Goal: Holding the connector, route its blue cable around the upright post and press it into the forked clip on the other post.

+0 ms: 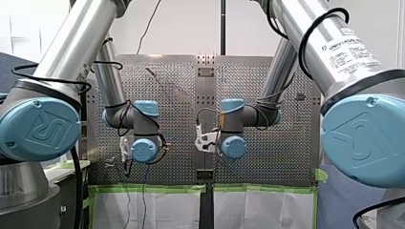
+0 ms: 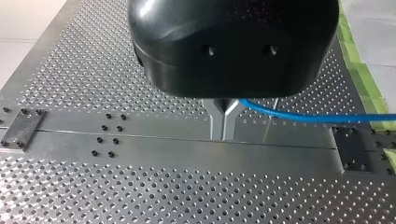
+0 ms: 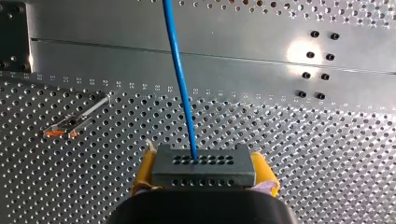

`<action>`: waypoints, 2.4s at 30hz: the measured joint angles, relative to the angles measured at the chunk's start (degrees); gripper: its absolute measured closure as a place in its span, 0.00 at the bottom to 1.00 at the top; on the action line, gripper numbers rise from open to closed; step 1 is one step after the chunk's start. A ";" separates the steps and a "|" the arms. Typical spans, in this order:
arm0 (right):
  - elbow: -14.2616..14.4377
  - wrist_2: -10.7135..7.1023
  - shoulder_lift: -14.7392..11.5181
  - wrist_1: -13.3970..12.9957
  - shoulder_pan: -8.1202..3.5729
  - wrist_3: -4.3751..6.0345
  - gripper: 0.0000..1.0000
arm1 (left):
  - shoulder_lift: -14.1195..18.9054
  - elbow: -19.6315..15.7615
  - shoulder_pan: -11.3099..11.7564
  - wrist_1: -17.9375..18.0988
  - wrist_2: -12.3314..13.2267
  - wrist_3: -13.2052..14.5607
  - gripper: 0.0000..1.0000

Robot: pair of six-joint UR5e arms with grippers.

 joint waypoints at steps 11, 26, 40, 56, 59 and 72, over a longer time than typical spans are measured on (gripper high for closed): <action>0.00 0.00 0.00 0.00 0.00 0.00 0.98 | 0.00 0.00 0.00 0.00 0.00 0.00 1.00; 0.00 0.00 0.00 0.00 0.00 0.00 0.98 | 0.00 0.00 0.00 0.00 0.00 0.00 1.00; 0.00 0.00 0.00 0.00 0.00 0.00 0.98 | 0.00 0.00 0.00 0.00 0.00 0.00 1.00; 0.00 0.00 0.00 0.00 0.00 0.00 0.88 | 0.00 0.00 0.00 0.00 0.00 0.00 1.00; 0.00 0.00 0.00 0.00 0.00 0.00 0.98 | 0.00 0.00 0.00 0.00 0.00 0.00 1.00; 0.00 0.00 0.00 0.00 0.00 0.00 0.98 | 0.00 0.00 0.00 0.00 0.00 0.00 1.00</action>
